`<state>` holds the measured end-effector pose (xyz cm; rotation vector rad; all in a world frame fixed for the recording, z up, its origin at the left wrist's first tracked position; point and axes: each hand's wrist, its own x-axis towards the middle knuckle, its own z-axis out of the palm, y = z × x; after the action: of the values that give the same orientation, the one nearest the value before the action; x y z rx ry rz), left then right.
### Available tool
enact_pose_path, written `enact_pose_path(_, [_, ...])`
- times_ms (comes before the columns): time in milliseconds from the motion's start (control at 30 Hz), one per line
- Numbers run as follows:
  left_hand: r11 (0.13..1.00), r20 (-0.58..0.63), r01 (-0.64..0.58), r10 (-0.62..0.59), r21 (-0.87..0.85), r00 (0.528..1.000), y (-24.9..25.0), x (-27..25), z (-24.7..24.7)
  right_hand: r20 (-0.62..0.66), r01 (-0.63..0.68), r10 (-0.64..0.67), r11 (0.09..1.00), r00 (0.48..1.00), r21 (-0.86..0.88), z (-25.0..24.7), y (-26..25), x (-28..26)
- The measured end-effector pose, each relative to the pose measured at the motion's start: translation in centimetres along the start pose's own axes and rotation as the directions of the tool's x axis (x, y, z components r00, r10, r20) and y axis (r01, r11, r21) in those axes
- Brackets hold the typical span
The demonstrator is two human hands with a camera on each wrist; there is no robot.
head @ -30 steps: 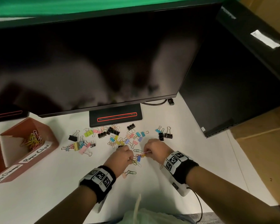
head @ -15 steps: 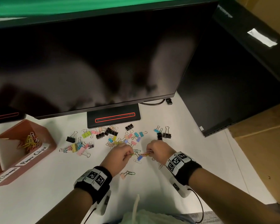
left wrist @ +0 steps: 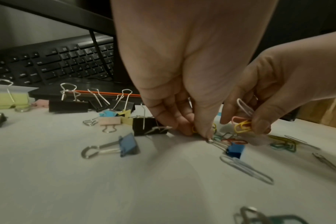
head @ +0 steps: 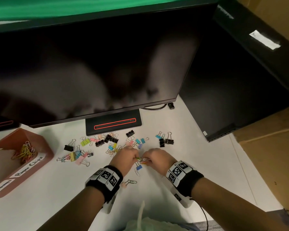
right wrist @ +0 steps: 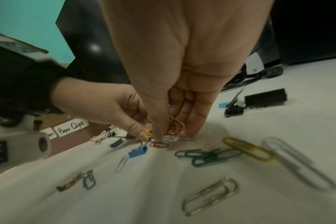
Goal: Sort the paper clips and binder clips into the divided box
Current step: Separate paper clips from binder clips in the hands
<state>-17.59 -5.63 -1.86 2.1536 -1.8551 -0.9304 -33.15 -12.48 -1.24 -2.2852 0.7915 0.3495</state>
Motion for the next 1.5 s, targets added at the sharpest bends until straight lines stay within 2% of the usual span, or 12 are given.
enact_pose_path(233, [0.999,0.003,0.050,-0.050,-0.001,0.999,-0.9,-1.1,0.5,-0.006,-0.045,0.045,0.994,0.999,-0.101,1.3,-0.6,1.2])
enact_pose_path(400, [0.997,0.028,0.072,-0.073,0.034,0.997,-1.2,-1.5,0.7,0.013,-0.025,0.026,0.993,1.000,-0.115,1.6,-0.4,1.6])
enact_pose_path(500, [0.997,0.024,0.075,-0.075,0.003,0.997,-1.2,-1.6,0.4,0.016,-0.072,0.075,0.989,0.997,-0.131,1.8,-0.3,1.9])
enact_pose_path(767, [0.988,-0.103,0.013,-0.029,-0.151,0.994,-1.5,-3.0,-1.1,0.082,-0.157,0.177,0.965,0.981,-0.208,1.8,-1.2,2.3])
enact_pose_path(1000, [0.968,-0.264,0.013,-0.081,-0.252,0.961,-3.9,-5.6,-5.6,0.143,-0.128,0.155,0.975,0.978,-0.183,0.2,-2.4,1.6])
enact_pose_path(1133, [0.957,-0.387,0.074,-0.184,-0.282,0.903,-7.5,-8.9,-9.9,0.113,-0.040,0.060,0.985,0.992,-0.167,-2.6,-6.9,3.3])
enact_pose_path(1267, [0.926,-0.481,0.259,-0.365,-0.274,0.797,-13.4,-12.6,-14.2,-0.015,0.156,-0.158,0.982,0.987,-0.105,-4.6,-15.8,7.7])
enact_pose_path(1400, [0.836,-0.498,0.443,-0.549,-0.324,0.671,-19.8,-15.8,-17.3,-0.094,0.321,-0.322,0.947,0.942,-0.021,-4.4,-26.4,13.5])
enact_pose_path(1433, [0.817,-0.494,0.471,-0.576,-0.332,0.651,-21.1,-16.2,-17.9,-0.105,0.333,-0.330,0.943,0.938,0.005,-3.9,-28.6,15.0])
enact_pose_path(1500, [0.778,-0.441,0.501,-0.628,-0.379,0.642,-22.8,-16.4,-18.7,-0.095,0.311,-0.307,0.950,0.947,0.023,-2.5,-32.2,17.9])
